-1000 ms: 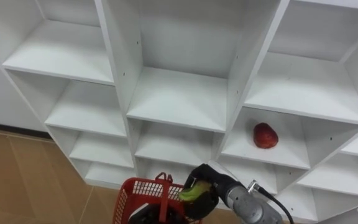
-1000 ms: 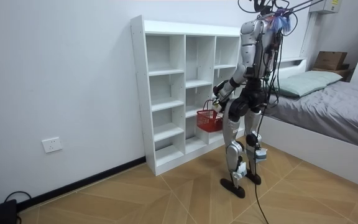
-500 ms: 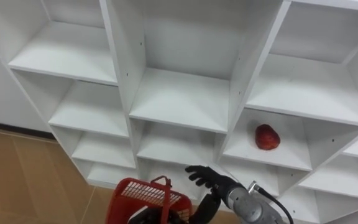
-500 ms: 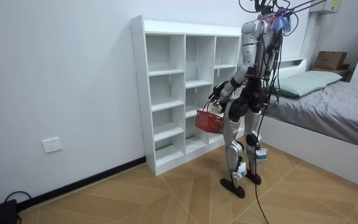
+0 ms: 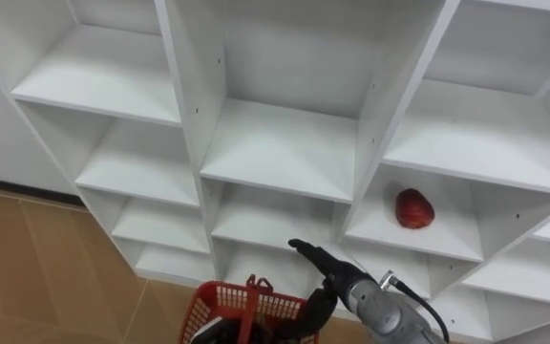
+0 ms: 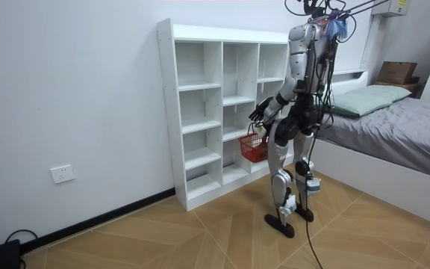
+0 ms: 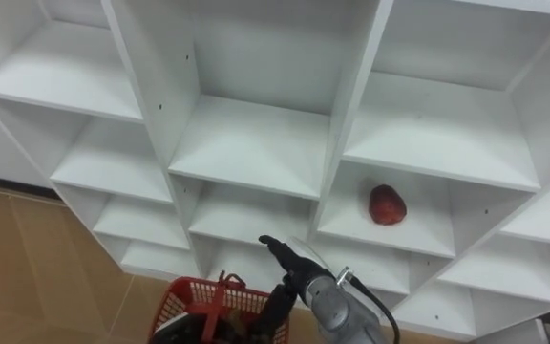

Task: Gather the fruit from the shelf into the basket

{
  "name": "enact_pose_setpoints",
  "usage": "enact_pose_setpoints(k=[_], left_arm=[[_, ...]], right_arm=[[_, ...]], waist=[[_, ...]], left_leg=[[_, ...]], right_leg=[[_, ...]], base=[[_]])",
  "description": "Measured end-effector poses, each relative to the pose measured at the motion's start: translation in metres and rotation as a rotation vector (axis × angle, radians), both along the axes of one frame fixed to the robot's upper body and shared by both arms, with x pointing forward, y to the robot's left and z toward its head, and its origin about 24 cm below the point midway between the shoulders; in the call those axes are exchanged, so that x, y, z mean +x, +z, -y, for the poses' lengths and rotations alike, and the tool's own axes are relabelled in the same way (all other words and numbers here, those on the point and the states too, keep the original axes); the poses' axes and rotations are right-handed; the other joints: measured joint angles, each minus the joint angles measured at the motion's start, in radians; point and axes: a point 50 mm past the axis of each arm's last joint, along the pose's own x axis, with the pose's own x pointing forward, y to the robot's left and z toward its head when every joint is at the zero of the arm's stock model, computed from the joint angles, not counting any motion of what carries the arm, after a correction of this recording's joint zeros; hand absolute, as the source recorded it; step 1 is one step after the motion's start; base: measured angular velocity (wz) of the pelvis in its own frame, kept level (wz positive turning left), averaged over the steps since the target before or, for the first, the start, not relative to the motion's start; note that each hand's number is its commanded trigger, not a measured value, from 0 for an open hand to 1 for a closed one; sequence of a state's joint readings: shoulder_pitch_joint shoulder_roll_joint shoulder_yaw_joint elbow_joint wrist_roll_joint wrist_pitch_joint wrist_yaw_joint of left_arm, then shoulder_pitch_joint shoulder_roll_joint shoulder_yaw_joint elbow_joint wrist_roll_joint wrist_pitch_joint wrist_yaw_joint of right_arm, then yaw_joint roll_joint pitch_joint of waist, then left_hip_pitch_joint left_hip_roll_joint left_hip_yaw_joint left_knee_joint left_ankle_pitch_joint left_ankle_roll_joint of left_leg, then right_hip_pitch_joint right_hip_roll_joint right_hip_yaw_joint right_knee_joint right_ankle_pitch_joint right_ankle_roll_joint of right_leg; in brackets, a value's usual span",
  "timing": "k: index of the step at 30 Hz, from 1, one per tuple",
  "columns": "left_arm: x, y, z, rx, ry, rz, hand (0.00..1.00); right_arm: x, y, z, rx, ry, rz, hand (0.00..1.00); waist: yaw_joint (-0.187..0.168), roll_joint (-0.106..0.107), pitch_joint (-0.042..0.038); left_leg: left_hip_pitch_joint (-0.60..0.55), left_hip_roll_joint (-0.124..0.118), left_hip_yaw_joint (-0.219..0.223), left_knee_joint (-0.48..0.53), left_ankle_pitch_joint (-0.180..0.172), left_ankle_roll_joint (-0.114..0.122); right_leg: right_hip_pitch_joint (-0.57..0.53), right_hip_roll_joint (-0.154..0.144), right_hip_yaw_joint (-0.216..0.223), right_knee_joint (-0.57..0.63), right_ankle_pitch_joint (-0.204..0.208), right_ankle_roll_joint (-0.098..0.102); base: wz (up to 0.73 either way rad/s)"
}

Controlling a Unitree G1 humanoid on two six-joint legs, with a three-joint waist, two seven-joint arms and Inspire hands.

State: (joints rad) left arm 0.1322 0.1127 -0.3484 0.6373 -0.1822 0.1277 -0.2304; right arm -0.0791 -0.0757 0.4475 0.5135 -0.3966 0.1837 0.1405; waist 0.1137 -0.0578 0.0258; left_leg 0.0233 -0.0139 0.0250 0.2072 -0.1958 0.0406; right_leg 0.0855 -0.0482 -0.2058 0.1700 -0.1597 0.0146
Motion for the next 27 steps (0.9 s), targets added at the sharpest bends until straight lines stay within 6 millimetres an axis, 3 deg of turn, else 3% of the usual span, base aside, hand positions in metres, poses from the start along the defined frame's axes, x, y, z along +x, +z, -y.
enact_pose_setpoints(k=[7,14,20,27], left_arm=[[-0.0002,-0.0001,0.0007,-0.001,-0.001,-0.001,1.00],[-0.0003,-0.0001,-0.0001,0.000,0.001,-0.001,1.00],[0.0003,-0.0001,-0.0015,0.003,0.010,0.000,1.00],[-0.0002,-0.0007,-0.0022,0.004,0.019,-0.005,1.00]], right_arm=[[-0.0022,-0.0042,0.0024,0.005,-0.031,-0.015,0.00],[-0.0022,-0.0041,0.0022,0.013,-0.037,-0.017,0.00],[0.0009,-0.0021,0.0014,0.046,-0.056,-0.020,0.00],[0.0059,0.0012,0.0034,0.081,-0.087,0.002,0.00]], waist=[[-0.001,0.005,-0.0170],[-0.001,0.001,-0.0135],[-0.002,-0.007,-0.0011],[-0.008,-0.006,-0.0015]], left_leg=[[0.006,0.000,0.000,0.000,0.000,0.000],[0.006,0.000,0.000,0.007,0.000,0.000],[0.002,-0.001,-0.002,0.013,0.000,0.000],[-0.001,-0.002,-0.006,0.020,-0.001,0.001]], right_leg=[[0.006,0.000,0.000,0.001,0.000,0.000],[0.010,-0.001,-0.001,0.000,0.000,0.000],[0.009,-0.001,-0.001,-0.001,0.000,0.000],[0.007,-0.001,-0.003,0.000,0.000,0.000]], base=[[0.00],[0.00],[0.00],[0.01]])
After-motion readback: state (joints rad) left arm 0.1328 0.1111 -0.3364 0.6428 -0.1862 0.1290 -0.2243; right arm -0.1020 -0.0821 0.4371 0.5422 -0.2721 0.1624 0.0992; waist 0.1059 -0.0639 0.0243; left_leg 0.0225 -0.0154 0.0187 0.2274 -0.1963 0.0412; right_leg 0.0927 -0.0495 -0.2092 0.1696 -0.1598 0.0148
